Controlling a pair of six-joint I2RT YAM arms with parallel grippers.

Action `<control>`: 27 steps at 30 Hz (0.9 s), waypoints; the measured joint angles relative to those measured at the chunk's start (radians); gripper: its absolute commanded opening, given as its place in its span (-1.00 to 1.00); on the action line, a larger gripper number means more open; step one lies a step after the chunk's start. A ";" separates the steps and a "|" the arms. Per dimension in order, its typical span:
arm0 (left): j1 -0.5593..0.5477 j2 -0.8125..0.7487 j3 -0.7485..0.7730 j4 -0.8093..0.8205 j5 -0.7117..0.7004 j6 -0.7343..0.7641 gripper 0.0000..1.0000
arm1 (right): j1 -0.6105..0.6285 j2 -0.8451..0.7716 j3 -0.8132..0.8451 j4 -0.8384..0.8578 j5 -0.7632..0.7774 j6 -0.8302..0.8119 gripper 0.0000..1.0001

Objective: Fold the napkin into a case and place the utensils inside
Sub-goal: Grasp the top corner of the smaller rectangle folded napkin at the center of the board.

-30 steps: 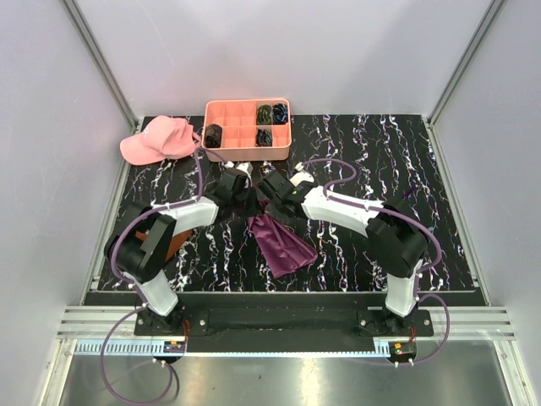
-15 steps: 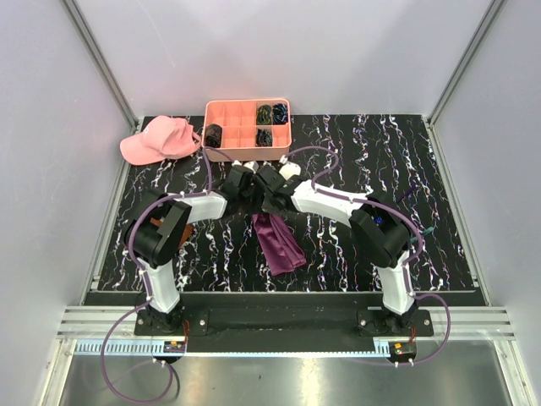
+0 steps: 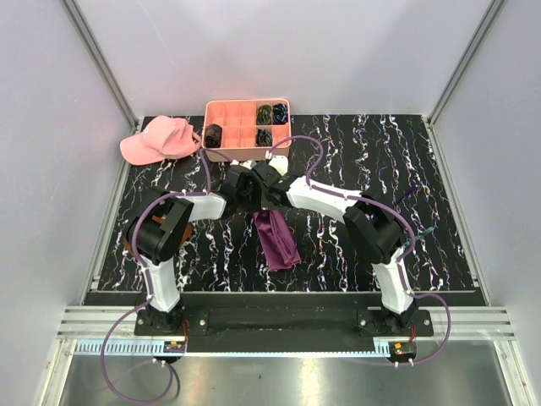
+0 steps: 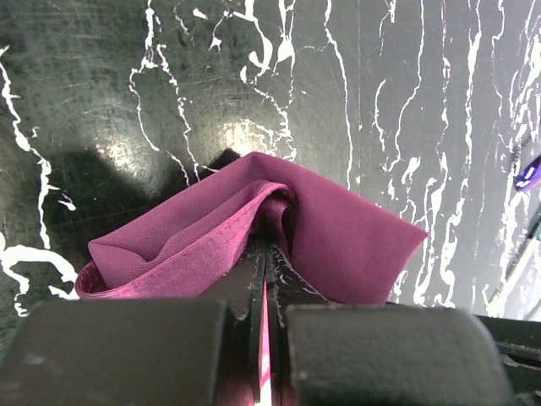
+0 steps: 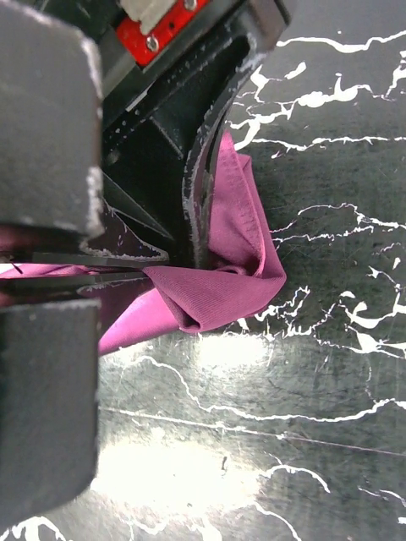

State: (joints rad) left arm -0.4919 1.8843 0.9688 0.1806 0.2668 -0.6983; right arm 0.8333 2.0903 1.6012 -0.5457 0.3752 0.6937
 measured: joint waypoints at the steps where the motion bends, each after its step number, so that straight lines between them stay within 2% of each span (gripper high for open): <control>1: 0.003 0.000 -0.001 -0.002 0.010 -0.003 -1.00 | 0.000 0.000 0.000 0.002 0.000 -0.017 -1.00; 6: 0.016 -0.004 -0.001 -0.040 0.070 -0.023 -0.90 | 0.002 0.000 -0.001 0.010 0.006 -0.088 -1.00; 17: 0.062 -0.061 0.000 -0.196 0.097 -0.037 -0.94 | 0.021 0.000 0.008 0.055 -0.001 -0.123 -1.00; 27: 0.113 -0.266 -0.049 -0.261 0.133 -0.051 -1.00 | 0.007 0.008 0.009 0.045 0.028 -0.151 -1.00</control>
State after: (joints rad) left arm -0.3790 1.6184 0.9195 -0.0807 0.3996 -0.7490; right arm 0.8406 2.0983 1.6100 -0.5003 0.4034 0.5426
